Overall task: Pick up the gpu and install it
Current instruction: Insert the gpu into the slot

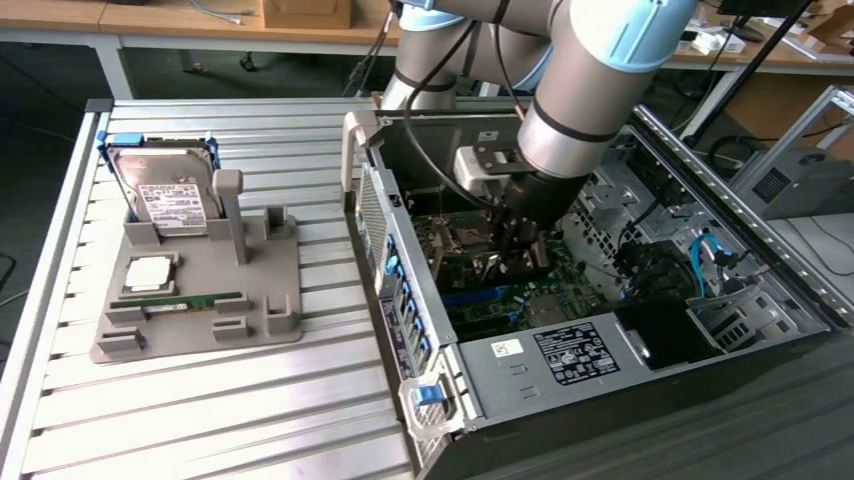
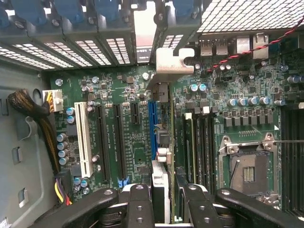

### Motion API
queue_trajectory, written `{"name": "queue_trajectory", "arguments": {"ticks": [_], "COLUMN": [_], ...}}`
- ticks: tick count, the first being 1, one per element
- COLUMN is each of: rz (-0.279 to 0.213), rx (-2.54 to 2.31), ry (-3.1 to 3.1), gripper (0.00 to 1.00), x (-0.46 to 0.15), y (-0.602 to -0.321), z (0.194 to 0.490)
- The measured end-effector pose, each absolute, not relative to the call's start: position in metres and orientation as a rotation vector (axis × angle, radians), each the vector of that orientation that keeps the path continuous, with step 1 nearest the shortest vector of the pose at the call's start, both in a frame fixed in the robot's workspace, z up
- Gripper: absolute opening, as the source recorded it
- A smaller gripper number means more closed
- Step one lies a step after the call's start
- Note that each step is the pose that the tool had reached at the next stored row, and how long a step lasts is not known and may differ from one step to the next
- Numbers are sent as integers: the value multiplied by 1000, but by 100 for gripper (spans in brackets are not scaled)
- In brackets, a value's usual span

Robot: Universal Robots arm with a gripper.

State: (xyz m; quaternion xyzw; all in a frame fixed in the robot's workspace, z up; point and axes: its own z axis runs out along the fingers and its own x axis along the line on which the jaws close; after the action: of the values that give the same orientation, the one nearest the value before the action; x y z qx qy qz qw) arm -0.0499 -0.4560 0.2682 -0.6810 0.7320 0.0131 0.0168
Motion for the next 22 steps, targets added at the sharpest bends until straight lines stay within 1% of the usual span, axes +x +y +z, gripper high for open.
{"name": "queue_trajectory", "arguments": {"ticks": [11, 22], "rz": [70, 68], "rx": [-2104, -2104], "ry": [2261, 2261], "gripper": [30, 30], "x": [-56, -66], "y": [-458, -461], "z": [268, 268]}}
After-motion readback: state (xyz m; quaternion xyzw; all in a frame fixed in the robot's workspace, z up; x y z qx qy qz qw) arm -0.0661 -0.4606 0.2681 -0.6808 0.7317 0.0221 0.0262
